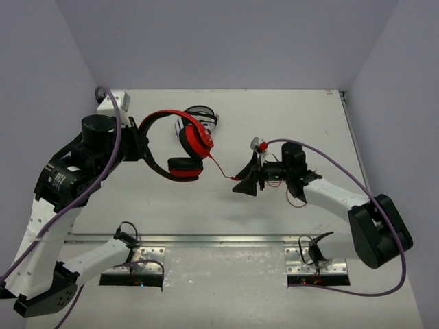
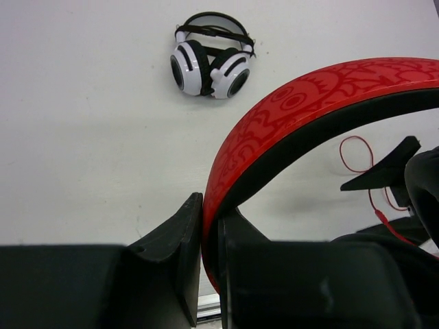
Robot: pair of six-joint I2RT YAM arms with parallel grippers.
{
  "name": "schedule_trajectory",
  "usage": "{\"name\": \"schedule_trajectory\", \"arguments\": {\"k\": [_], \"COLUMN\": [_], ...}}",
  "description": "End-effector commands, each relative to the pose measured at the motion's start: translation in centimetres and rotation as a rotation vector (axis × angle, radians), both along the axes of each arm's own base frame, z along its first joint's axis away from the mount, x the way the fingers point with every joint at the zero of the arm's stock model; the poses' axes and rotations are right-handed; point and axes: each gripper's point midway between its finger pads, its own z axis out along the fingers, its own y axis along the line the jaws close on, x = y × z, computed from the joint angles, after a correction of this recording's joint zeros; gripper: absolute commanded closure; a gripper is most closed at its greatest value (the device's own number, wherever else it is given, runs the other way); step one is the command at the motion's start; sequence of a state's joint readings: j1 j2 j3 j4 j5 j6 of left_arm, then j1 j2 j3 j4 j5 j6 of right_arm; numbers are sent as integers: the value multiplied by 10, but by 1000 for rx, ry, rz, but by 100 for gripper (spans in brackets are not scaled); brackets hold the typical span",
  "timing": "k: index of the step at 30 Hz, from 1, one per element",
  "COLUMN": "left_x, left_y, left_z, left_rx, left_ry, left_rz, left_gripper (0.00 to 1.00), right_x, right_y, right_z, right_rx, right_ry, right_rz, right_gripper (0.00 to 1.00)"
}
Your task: Wrap the headphones
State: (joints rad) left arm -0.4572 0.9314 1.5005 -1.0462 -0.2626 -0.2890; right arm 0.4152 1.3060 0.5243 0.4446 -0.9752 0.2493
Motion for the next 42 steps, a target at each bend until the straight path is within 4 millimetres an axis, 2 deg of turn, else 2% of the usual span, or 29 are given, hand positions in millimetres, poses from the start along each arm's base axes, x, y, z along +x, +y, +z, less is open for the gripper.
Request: {"name": "schedule_trajectory", "arguments": {"k": [1,4,5,7,8,10,11,12,13,14,15,16,19,20,21,22,24,27,28,29,30,32,36,40,42], "left_x": [-2,0,1,3,6,13,18,25,34,40,51,59,83,89,97,101,106,102,97,96,96,87,61,35,25], "left_y": [1,9,11,15,16,18,25,28,30,37,35,33,4,2,-2,-5,-14,-44,-55,-59,-63,-84,-123,-151,-158], "left_z": [45,51,52,56,52,49,45,23,20,11,-6,-16,-45,-51,-67,-75,-91,-120,-136,-144,-161,-176,-179,-178,-176], "left_rx": [-73,-71,-73,-83,-75,-62,-31,34,54,111,137,159,201,215,246,273,315,357,382,409,441,461,428,379,373], "left_ry": [-128,-146,-153,-174,-172,-190,-194,-163,-184,-181,-173,-159,-136,-125,-81,-61,-33,2,28,42,85,113,97,77,66], "left_rz": [14,63,76,104,119,139,180,188,210,243,256,254,120,115,107,98,60,-57,-103,-108,-125,-210,-390,-569,-610], "left_gripper": [100,100,99,100,100,100,100,100,100,100,100,100,100,100,100,99,100,100,100,100,100,100,100,100,100], "right_x": [18,9,0,-1,-8,-3,-10,-10,1,-1,1,11,16,16,15,15,15,11,9,8,2,7,12,19,26], "right_y": [6,4,2,0,-2,-8,-13,-16,-22,-31,-37,-47,-59,-60,-59,-60,-62,-56,-53,-50,-44,-38,-33,-31,-32], "right_z": [5,-1,-3,-7,-7,-2,7,13,18,33,40,47,80,88,92,104,115,149,151,156,158,164,170,175,173], "right_rx": [18,47,63,57,58,49,45,35,8,-8,-25,-58,-106,-115,-131,-145,-154,-117,-114,-109,-101,-108,-110,-106,-126], "right_ry": [-89,-80,-86,-94,-103,-128,-167,-197,-233,-292,-319,-366,-436,-452,-459,-487,-504,-599,-602,-608,-611,-620,-659,-683,-682], "right_rz": [-19,-28,-32,-74,-86,-171,-190,-221,-332,-377,-414,-494,-545,-538,-526,-518,-518,-469,-447,-422,-371,-348,-327,-342,-361], "right_gripper": [39,55,66,98,99,99,99,99,99,99,99,99,99,99,99,99,99,99,99,99,99,99,99,99,99]}}
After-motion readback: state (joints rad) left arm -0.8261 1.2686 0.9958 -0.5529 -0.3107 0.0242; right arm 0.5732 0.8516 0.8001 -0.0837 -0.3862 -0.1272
